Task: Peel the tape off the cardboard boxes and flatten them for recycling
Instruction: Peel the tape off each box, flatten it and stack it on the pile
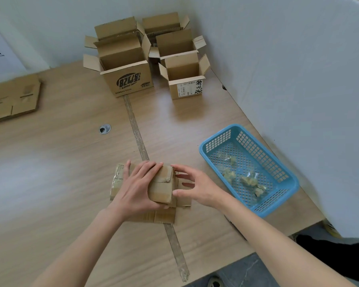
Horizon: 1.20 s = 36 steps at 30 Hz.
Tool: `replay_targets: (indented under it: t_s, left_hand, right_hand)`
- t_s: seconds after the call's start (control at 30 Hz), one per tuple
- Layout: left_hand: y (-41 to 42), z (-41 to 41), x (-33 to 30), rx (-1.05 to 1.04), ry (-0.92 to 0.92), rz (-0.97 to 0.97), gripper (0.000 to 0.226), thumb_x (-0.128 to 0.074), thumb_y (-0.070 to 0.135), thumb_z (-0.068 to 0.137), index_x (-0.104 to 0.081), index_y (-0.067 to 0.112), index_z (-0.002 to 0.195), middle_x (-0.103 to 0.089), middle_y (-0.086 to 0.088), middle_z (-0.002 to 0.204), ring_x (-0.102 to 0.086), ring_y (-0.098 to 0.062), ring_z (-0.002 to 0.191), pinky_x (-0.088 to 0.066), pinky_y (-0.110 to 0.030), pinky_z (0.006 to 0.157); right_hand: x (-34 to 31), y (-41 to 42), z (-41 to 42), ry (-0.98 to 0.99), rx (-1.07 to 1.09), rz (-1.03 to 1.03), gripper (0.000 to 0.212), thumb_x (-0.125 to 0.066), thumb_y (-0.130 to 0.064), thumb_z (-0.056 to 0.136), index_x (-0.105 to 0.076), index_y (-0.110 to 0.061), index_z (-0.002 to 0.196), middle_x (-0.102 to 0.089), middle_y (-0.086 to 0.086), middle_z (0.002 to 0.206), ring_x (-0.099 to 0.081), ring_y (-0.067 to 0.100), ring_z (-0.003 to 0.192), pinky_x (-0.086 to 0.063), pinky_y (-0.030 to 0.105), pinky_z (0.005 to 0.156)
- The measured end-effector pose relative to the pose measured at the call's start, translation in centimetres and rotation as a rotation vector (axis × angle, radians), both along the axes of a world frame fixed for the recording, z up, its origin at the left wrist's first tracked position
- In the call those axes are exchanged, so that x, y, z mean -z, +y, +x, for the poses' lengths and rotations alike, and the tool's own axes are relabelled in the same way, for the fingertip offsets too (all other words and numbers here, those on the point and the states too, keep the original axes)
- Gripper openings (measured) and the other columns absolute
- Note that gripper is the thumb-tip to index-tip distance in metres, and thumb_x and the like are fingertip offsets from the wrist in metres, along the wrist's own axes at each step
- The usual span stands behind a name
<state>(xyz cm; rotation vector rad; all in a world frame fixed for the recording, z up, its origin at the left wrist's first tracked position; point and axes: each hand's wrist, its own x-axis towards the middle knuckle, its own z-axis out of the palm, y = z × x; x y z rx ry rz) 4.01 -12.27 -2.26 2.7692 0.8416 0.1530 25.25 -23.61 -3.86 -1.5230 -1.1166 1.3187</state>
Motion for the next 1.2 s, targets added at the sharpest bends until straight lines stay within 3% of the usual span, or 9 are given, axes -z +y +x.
replay_targets:
  t_s: [0.17,0.3,0.4,0.5,0.67,0.9,1.2]
  left_hand:
    - [-0.1,-0.2,0.1,0.006,-0.035,0.002,0.121,-0.070,0.085,0.054,-0.043,0.019,0.153,-0.048,0.003,0.145,-0.041,-0.018,0.139,-0.009,-0.066,0.120]
    - [-0.1,0.4,0.0,-0.038,-0.056,-0.026,0.117,-0.067,0.083,0.056,-0.046,0.018,0.151,-0.051,0.001,0.144,-0.044,-0.020,0.139,-0.006,-0.064,0.121]
    - [-0.2,0.6,-0.3,-0.065,-0.079,-0.050,0.115,-0.069,0.082,0.054,-0.049,0.019,0.149,-0.052,0.002,0.143,-0.046,-0.019,0.137,-0.008,-0.065,0.120]
    - [0.0,0.3,-0.5,-0.045,-0.083,-0.058,0.116,-0.075,0.080,0.051,-0.051,0.020,0.147,-0.053,0.004,0.142,-0.047,-0.018,0.136,-0.009,-0.065,0.120]
    - [-0.2,0.2,-0.6,-0.035,-0.092,-0.046,0.115,-0.074,0.079,0.052,-0.052,0.019,0.147,-0.053,0.003,0.142,-0.048,-0.019,0.136,-0.009,-0.064,0.120]
    - [-0.2,0.3,-0.6,-0.035,-0.076,-0.034,0.114,-0.077,0.078,0.052,-0.051,0.019,0.147,-0.052,0.004,0.143,-0.047,-0.018,0.137,-0.010,-0.065,0.120]
    - [-0.2,0.3,-0.3,-0.037,-0.071,-0.024,0.116,-0.076,0.081,0.053,-0.049,0.020,0.148,-0.051,0.006,0.143,-0.045,-0.017,0.138,-0.009,-0.064,0.121]
  right_hand:
    - [0.0,0.1,-0.2,-0.007,-0.028,-0.002,0.087,-0.092,-0.015,0.071,-0.049,-0.030,0.145,-0.057,-0.009,0.140,-0.053,0.003,0.129,-0.045,0.040,0.111]
    - [-0.3,0.4,-1.8,-0.179,-0.022,0.019,0.114,-0.097,-0.046,0.052,-0.036,-0.035,0.148,-0.045,-0.016,0.145,-0.044,-0.001,0.133,-0.043,0.031,0.112]
    - [-0.3,0.6,-1.4,-0.088,-0.008,0.037,0.105,-0.097,-0.032,0.061,-0.040,-0.031,0.149,-0.048,-0.012,0.146,-0.045,0.000,0.134,-0.046,0.033,0.111]
    - [-0.1,-0.1,-0.4,0.043,-0.051,0.018,0.098,-0.090,-0.013,0.074,-0.037,-0.028,0.154,-0.047,-0.010,0.150,-0.046,-0.001,0.135,-0.044,0.023,0.109]
    - [0.4,-1.3,-1.6,-0.029,0.062,0.083,0.077,-0.075,0.000,0.087,-0.041,-0.020,0.153,-0.050,-0.014,0.143,-0.056,-0.013,0.118,-0.045,0.015,0.103]
    - [0.8,-2.1,-2.1,-0.127,0.181,0.207,0.055,-0.079,-0.008,0.086,-0.062,-0.018,0.138,-0.060,-0.006,0.140,-0.066,0.006,0.112,-0.054,0.024,0.097]
    - [0.9,-2.0,-1.7,-0.116,0.172,0.198,0.057,-0.083,-0.014,0.082,-0.064,-0.022,0.135,-0.063,-0.010,0.132,-0.065,0.006,0.111,-0.055,0.023,0.093]
